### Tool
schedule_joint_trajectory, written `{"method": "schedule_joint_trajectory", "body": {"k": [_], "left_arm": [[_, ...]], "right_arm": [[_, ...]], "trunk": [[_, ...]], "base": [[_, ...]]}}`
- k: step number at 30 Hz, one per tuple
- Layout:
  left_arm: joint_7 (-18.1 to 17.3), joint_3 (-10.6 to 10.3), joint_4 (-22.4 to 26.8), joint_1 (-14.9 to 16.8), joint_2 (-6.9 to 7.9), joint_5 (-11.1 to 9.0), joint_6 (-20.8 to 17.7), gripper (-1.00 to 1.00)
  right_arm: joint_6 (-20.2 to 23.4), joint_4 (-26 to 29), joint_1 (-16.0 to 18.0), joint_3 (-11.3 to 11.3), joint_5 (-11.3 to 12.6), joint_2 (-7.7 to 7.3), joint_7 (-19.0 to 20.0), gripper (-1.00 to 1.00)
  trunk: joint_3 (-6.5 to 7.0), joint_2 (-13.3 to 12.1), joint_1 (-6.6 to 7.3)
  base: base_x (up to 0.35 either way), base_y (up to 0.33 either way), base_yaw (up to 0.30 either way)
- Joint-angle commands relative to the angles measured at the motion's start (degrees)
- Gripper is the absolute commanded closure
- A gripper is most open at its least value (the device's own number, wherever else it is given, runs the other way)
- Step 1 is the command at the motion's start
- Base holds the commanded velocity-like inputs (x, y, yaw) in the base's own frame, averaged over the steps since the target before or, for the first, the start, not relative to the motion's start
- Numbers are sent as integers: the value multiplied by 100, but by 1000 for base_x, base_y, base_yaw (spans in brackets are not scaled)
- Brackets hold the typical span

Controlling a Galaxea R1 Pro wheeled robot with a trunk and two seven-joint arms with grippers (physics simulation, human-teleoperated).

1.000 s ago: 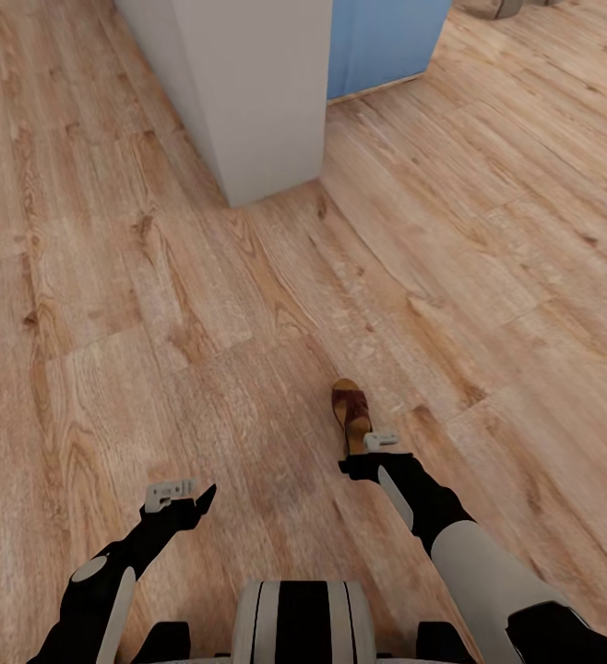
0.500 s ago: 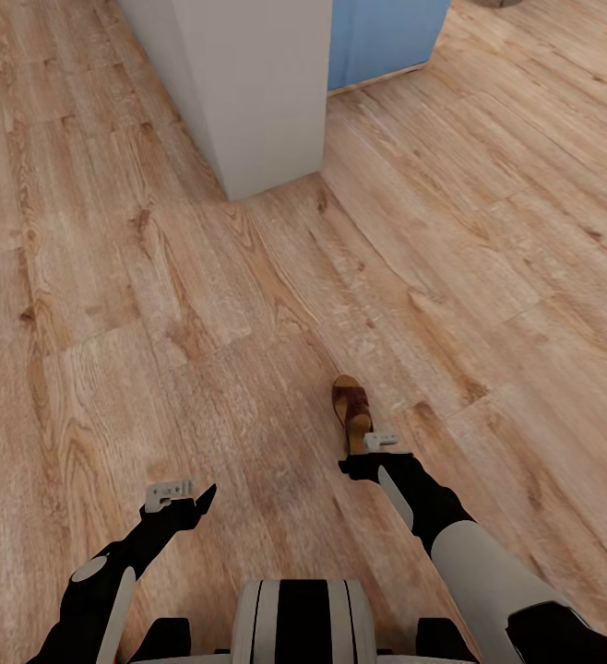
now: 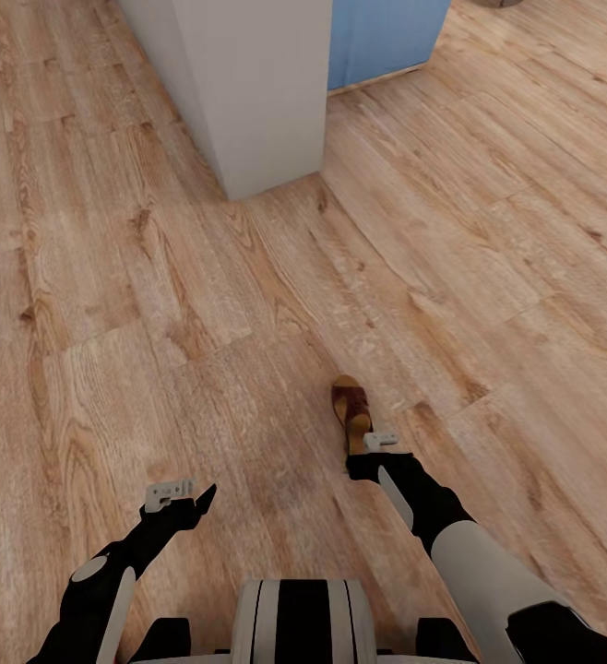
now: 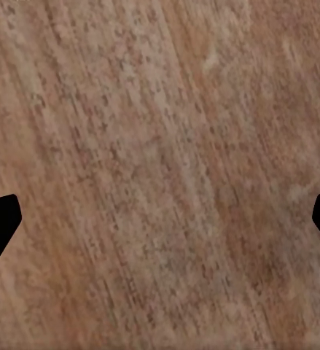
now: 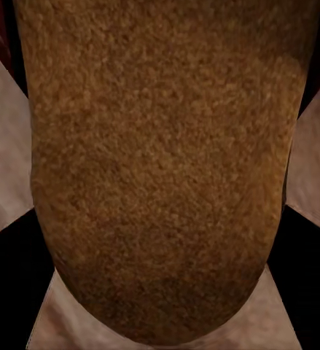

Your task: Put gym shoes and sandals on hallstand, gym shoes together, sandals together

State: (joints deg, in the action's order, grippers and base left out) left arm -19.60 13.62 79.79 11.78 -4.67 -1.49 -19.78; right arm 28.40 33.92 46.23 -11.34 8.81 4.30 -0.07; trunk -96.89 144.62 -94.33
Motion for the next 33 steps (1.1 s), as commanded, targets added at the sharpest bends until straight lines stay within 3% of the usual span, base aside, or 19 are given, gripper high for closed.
{"method": "schedule_joint_trajectory", "body": {"k": [1,33], "left_arm": [[-3,0,1,0,-1,0,0,-100],[-9,0,2,0,0,0,0,-100]], "right_arm": [[-1,0,0,0,16,0,-2,100],[-1,0,0,-4,16,0,-2,100]], "trunk": [[0,0,0],[0,0,0]], "base": [[0,0,0],[0,0,0]]}}
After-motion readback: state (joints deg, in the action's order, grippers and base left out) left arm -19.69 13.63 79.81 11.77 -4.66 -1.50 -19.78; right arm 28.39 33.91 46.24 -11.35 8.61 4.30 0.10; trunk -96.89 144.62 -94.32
